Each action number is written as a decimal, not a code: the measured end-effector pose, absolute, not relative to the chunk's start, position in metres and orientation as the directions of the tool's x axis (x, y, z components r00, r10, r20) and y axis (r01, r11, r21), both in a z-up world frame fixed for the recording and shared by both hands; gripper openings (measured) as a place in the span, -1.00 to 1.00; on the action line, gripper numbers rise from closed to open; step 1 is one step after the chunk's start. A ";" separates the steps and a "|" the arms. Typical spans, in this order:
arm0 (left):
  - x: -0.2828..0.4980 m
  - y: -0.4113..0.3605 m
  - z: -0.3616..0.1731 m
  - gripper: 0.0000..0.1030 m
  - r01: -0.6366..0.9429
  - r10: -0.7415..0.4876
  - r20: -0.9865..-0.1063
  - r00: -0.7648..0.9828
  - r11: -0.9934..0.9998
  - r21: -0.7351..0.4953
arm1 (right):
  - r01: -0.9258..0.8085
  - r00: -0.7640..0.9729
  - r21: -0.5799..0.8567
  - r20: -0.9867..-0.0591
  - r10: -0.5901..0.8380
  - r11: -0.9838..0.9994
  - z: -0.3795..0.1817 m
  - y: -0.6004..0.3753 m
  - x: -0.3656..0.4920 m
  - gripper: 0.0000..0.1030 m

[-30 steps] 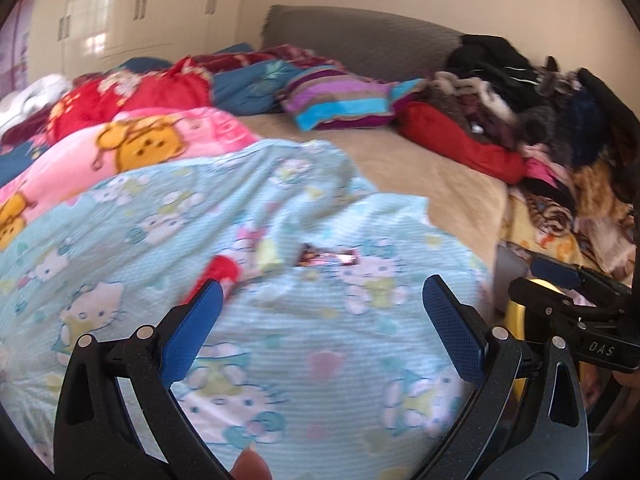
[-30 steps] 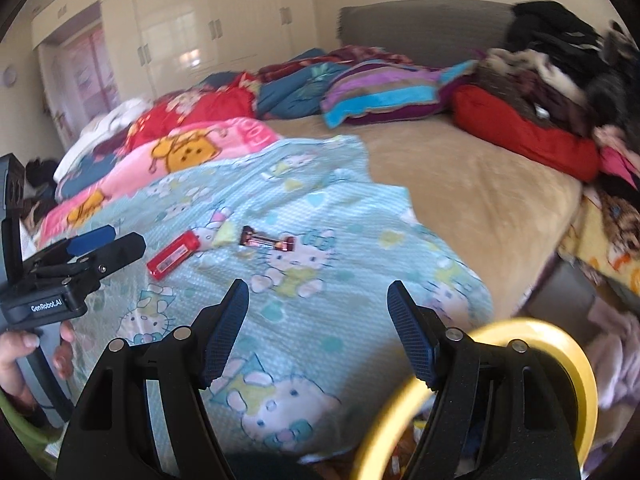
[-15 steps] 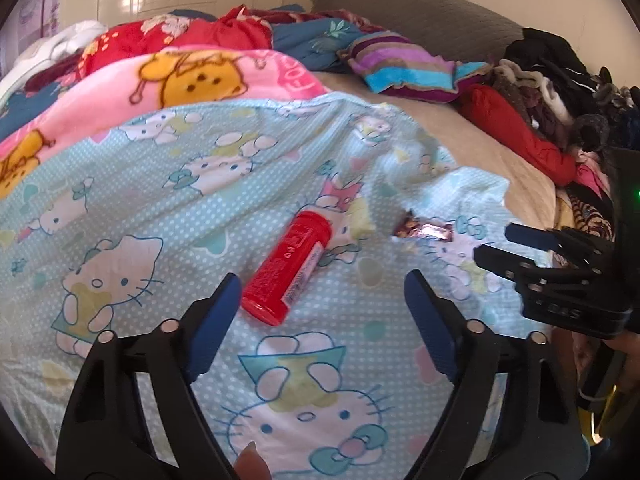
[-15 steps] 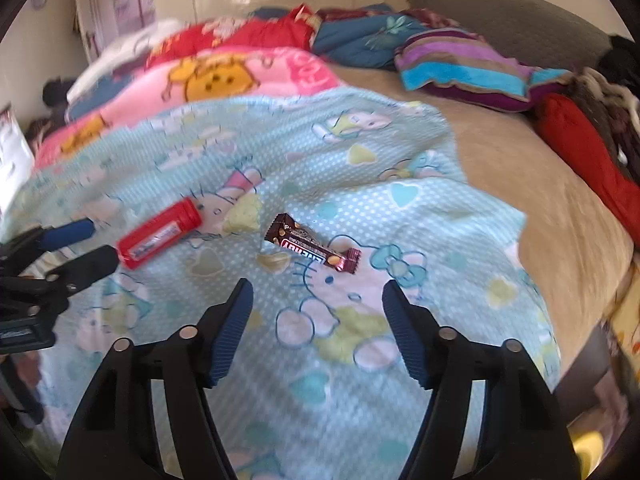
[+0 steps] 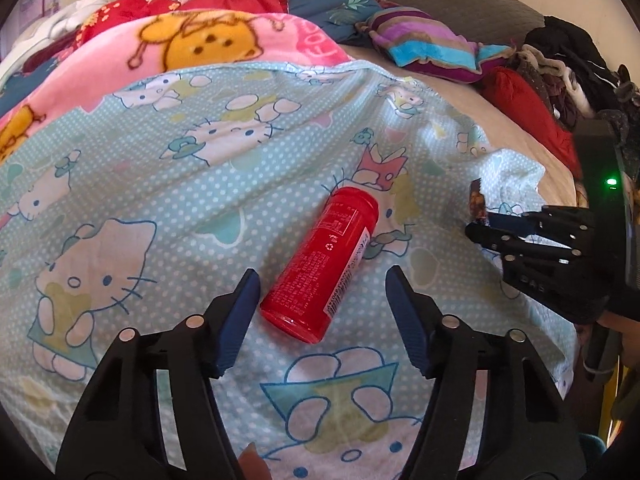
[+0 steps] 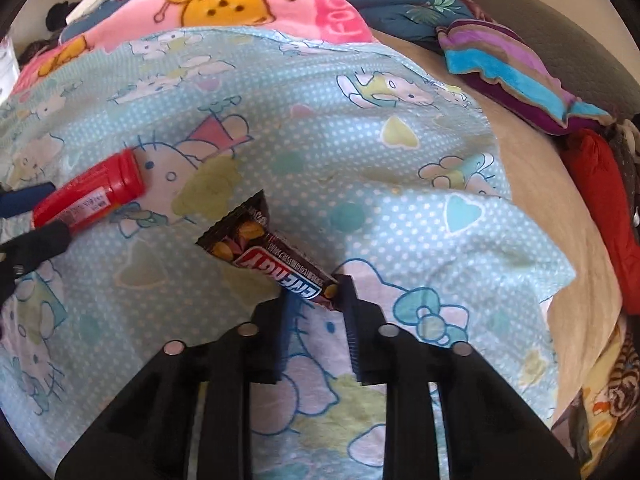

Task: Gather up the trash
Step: 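Grasp the red tube with the left gripper while the right gripper grasps the chocolate bar, then carry the red tube and chocolate bar over the yellow-rimmed bin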

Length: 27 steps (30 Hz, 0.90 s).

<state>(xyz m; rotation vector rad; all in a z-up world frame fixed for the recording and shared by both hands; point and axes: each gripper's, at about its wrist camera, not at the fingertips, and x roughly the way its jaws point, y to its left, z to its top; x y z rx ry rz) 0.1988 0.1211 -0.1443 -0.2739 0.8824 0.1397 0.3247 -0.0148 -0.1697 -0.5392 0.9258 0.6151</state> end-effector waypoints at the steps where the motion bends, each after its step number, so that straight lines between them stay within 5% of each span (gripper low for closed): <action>1: 0.200 0.121 -0.145 0.02 -0.235 0.007 -0.779 0.626 0.955 -0.180 | -0.687 0.454 -0.143 -0.850 0.267 0.713 -0.168 -0.018 0.322 -0.63; 5: 0.203 0.118 -0.150 -0.32 -0.235 -0.001 -0.787 0.617 0.954 -0.185 | -0.665 0.423 -0.031 -0.839 0.342 0.746 -0.156 -0.032 0.311 -0.64; 9: 0.201 0.111 -0.148 -0.45 -0.216 -0.029 -0.785 0.618 0.954 -0.206 | -0.654 0.423 0.028 -0.815 0.396 0.756 -0.139 -0.048 0.289 -0.64; 27: 0.183 0.022 -0.078 -0.49 0.014 -0.173 -0.670 0.722 0.972 -0.235 | -0.514 0.530 0.118 -0.735 0.423 0.849 -0.088 -0.152 0.226 -0.65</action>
